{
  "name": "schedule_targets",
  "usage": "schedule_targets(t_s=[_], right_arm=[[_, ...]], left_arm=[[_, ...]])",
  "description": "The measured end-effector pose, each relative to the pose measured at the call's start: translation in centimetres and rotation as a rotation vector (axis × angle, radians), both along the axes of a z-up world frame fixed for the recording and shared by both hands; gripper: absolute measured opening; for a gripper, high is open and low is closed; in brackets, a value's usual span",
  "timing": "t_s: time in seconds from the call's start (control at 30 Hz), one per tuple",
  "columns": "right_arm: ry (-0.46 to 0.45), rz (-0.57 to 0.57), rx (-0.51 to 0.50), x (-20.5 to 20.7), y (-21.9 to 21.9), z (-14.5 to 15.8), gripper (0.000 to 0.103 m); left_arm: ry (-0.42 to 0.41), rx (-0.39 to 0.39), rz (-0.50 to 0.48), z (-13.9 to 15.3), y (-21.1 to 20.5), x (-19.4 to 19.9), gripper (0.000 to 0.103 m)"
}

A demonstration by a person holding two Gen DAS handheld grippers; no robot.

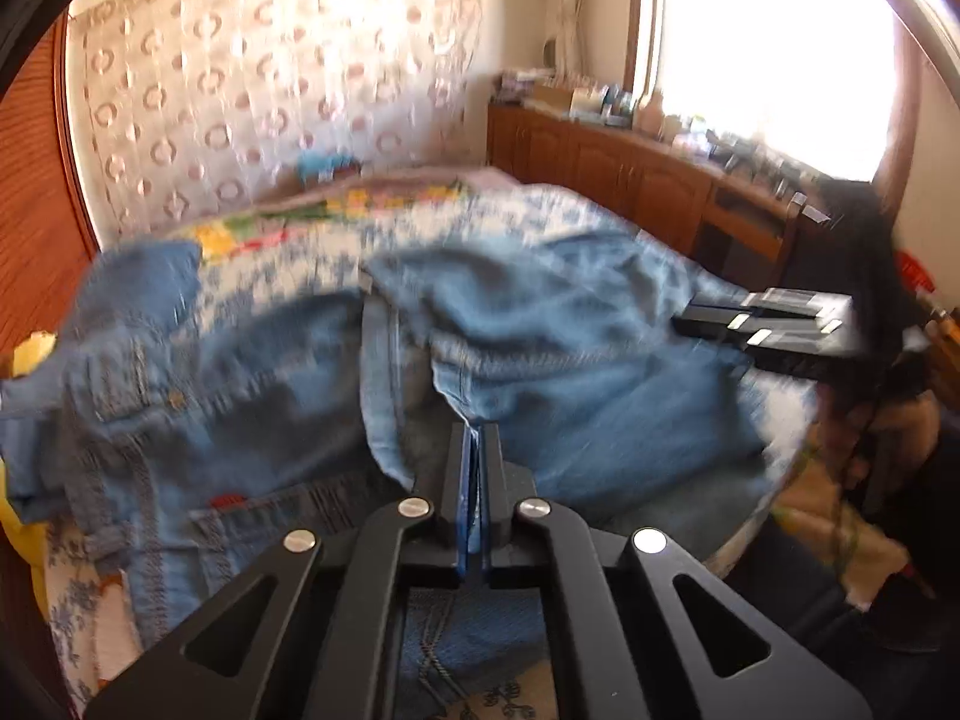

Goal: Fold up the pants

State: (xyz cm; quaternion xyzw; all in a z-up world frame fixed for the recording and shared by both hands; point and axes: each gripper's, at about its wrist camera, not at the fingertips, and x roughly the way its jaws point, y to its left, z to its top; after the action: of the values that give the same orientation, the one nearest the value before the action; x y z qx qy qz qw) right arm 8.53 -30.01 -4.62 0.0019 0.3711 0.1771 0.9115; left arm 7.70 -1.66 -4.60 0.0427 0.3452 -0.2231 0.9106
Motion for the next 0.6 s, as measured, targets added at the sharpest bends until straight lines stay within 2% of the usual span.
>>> schedule_targets(t_s=[0.1,0.2,0.3,0.43,0.5,0.6], right_arm=[[0.000,-0.014,0.007,0.3,-0.6,0.1,0.036],[-0.008,-0.018,0.009,0.4,-0.9,0.4,0.037],[-0.011,-0.020,0.014,0.4,-0.9,0.5,0.037],[-0.011,-0.008,0.016,0.5,-0.5,0.5,0.037],[-0.011,0.000,0.015,0.5,-0.1,0.5,0.037],[-0.011,0.016,0.017,0.5,0.5,0.4,0.037]], left_arm=[[-0.056,-0.016,0.003,2.5,0.8,-1.1,0.000],[-0.075,-0.016,0.002,3.7,1.5,-1.7,0.000],[-0.105,-0.020,0.042,4.8,3.2,-2.6,0.000],[-0.146,-0.067,0.110,6.6,6.4,-3.9,0.000],[-0.148,-0.080,0.141,6.9,8.3,-4.7,0.000],[-0.114,-0.076,0.186,5.8,10.5,-5.1,0.000]])
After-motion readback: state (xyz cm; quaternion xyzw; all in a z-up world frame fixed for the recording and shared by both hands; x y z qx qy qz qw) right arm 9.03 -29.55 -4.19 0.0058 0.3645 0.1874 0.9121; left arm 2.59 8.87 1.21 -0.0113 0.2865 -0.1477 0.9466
